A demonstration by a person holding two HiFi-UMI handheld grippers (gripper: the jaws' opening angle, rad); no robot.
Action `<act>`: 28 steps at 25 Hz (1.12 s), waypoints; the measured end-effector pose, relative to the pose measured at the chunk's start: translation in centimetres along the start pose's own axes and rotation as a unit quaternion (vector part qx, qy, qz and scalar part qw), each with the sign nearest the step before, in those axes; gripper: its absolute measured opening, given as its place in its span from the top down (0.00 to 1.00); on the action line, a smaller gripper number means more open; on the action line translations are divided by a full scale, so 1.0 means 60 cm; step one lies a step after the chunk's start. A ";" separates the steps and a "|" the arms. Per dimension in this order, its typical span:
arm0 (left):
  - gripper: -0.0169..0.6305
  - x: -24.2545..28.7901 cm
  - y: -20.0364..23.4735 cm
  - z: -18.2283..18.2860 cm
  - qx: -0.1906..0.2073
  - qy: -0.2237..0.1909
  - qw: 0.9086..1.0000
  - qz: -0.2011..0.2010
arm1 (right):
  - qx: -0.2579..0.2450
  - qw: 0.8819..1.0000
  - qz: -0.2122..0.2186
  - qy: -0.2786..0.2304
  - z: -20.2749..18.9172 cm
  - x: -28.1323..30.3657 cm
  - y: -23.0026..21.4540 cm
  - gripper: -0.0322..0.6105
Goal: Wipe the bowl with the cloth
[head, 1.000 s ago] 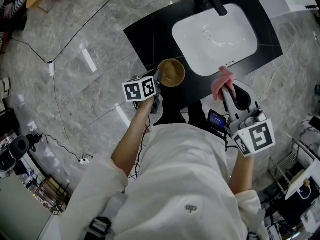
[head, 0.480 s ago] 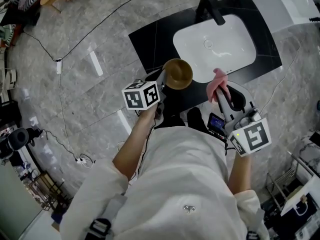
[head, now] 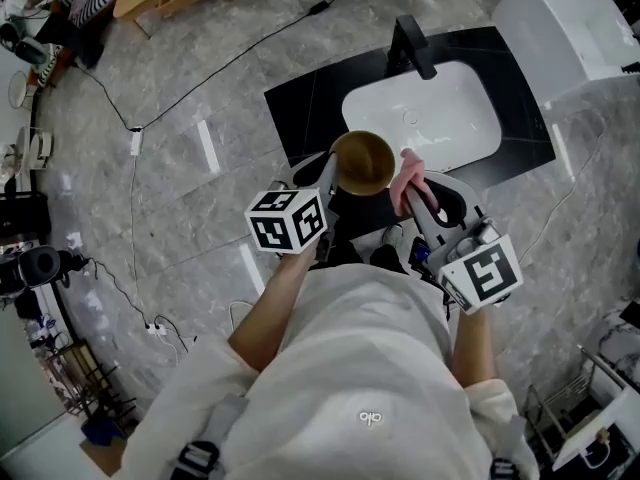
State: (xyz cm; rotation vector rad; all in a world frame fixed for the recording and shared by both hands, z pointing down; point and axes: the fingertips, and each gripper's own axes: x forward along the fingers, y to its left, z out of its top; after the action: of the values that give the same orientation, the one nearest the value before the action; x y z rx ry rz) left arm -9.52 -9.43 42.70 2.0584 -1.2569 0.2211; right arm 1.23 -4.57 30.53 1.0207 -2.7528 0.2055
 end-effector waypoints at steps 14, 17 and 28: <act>0.93 -0.059 -0.148 0.032 0.069 -0.064 0.996 0.009 | -0.018 0.999 0.032 0.020 -0.023 -0.029 -0.004 0.93; 0.93 -0.064 -0.169 0.025 0.070 -0.067 0.995 0.005 | -0.022 0.999 0.018 0.028 -0.032 -0.035 -0.014 0.93; 0.93 -0.045 -0.232 -0.013 0.102 -0.048 0.994 -0.013 | -0.094 0.992 -0.048 0.075 -0.078 -0.057 -0.057 0.93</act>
State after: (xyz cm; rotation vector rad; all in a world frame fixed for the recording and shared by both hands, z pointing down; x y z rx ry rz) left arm 0.84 -3.08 35.35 2.2819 -1.3108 0.2519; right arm 6.65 -4.04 34.47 1.0386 -2.5250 0.0078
